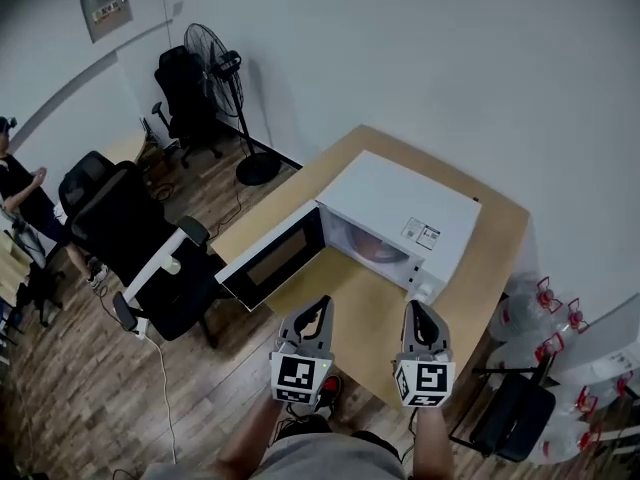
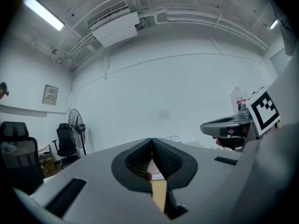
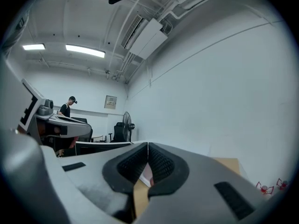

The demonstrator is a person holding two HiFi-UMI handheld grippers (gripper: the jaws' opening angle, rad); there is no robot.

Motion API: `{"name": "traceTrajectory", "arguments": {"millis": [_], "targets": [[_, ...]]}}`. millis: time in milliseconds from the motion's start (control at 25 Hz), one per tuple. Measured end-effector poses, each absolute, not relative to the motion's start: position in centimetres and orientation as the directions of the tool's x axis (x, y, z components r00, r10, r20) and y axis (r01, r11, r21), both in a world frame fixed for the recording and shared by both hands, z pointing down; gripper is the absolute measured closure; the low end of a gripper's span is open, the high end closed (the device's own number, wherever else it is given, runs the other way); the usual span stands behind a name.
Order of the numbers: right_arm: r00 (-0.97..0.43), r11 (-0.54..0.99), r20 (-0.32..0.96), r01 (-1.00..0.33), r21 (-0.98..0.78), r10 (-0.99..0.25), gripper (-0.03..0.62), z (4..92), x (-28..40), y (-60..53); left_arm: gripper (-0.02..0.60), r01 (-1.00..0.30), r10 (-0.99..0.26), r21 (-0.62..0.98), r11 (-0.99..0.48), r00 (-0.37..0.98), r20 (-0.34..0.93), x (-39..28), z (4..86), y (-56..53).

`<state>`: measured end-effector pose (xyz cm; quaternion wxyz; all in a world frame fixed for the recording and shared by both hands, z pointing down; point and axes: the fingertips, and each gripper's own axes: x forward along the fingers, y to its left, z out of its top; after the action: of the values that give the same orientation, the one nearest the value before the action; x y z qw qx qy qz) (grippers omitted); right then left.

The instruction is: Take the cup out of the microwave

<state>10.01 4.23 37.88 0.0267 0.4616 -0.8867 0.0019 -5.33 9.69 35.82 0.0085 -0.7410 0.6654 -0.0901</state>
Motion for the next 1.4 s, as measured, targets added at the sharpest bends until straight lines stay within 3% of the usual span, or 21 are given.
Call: {"name": "traceTrajectory", "arguments": {"millis": [840, 1400], "targets": [[-0.342, 0.343, 0.196, -0.939, -0.027, -0.919, 0.576, 46.5, 7.4, -5.2, 0.558, -0.923, -0.904, -0.078, -0.377, 0.348, 0.25, -8.0, 44.9, -5.3], [-0.316, 0.311, 0.288, -0.948, -0.066, -0.904, 0.576, 53.2, 5.9, -8.6, 0.558, -0.898, -0.848, -0.026, -0.44, 0.406, 0.34, -8.1, 52.3, -10.5]]}}
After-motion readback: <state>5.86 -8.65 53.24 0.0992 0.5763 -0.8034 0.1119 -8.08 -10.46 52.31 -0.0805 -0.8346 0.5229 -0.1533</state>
